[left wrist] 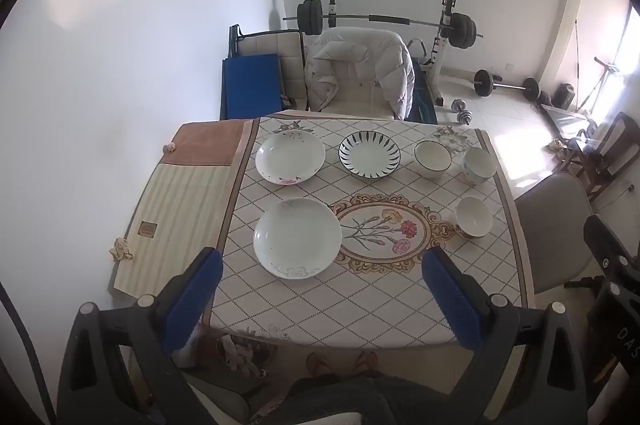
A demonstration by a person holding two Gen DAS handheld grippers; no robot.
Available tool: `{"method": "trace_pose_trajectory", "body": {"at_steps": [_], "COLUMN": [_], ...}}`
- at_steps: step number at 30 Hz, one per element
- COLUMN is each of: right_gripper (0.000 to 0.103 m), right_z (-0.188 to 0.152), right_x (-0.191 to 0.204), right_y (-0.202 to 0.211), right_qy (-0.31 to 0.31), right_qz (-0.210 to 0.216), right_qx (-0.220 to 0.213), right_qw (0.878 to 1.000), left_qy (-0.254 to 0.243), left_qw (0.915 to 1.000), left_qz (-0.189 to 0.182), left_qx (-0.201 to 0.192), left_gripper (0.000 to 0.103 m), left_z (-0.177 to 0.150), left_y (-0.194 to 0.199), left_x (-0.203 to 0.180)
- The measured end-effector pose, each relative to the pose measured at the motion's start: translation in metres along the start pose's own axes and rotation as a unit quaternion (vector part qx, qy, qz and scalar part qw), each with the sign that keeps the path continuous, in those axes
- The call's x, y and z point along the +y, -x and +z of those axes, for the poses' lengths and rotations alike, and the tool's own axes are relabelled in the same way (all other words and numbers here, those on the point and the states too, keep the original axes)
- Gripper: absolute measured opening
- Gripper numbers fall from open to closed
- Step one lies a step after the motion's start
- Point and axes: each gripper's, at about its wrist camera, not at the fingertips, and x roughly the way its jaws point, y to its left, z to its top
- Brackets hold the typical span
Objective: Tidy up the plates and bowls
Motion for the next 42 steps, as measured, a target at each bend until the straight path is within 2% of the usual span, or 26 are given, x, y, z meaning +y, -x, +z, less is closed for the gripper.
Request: {"method": "trace_pose_trajectory", "body": {"at_steps": [12,42], "right_gripper": [0.103,0.103], "right_z": [-0.002,-0.009], "right_x": [0.001,-0.012], "right_y": [0.004,0.013], "right_qy": [0.001,0.001], "right_qz": [0.0,0.006], "right_qx": [0.001,-0.004], "right_qw": [1.0,1.0], "left_qy": [-0.005,-0.005], "left_qw": [0.9999,0.9998], "left_qz": [0.004,0.001], "left_qx": [-0.01,-0.018], "left_gripper": [0.101,0.101], "left_z": [-0.003,-0.003], "left_y": [0.005,0.018], "left_x": [-0.014,-0.011]}}
